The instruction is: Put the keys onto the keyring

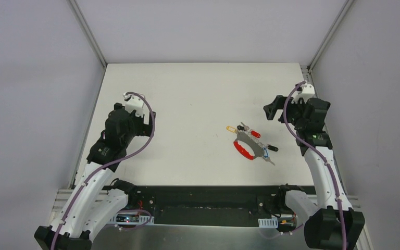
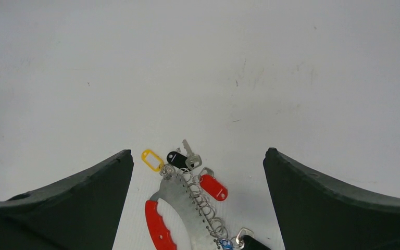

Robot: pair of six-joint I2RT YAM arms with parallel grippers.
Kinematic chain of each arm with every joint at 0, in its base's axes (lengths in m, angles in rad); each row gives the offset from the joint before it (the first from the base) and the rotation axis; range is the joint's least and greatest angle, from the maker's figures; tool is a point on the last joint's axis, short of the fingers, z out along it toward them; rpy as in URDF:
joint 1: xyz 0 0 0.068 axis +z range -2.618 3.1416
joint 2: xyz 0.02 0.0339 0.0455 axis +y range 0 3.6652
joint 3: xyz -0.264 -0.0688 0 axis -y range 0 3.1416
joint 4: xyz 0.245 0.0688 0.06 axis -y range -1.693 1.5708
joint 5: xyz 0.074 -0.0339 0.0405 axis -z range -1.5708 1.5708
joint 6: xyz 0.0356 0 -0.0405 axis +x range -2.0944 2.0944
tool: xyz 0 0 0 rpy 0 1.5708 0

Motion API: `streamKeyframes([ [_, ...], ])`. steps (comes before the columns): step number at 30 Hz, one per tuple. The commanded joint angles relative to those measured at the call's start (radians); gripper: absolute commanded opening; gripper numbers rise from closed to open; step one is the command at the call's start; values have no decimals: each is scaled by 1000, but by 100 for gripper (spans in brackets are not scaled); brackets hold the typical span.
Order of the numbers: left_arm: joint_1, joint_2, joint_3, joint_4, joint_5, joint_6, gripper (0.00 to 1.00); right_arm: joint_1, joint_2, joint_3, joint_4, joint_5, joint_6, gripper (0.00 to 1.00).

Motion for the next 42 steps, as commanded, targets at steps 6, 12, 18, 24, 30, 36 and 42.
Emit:
streamKeyframes([
  [6,35,-12,-13,73,41,-16,99,-12,-58,17,61,-16,63,100],
  [12,35,22,-7,85,122,82,99,-48,-77,16,22,-34,53,100],
  [18,35,-17,-90,252,86,3,99,-71,-92,8,18,-86,56,100],
  [24,35,-37,-131,276,60,-3,99,-83,-95,-13,39,-112,65,100],
  [30,35,-55,-139,264,44,13,99,-86,-118,-7,33,-43,39,100],
  [36,35,-62,-148,260,43,26,99,-88,-122,-18,37,11,4,100],
  [42,36,-59,-146,249,52,29,99,-88,-115,-36,55,15,-4,100],
])
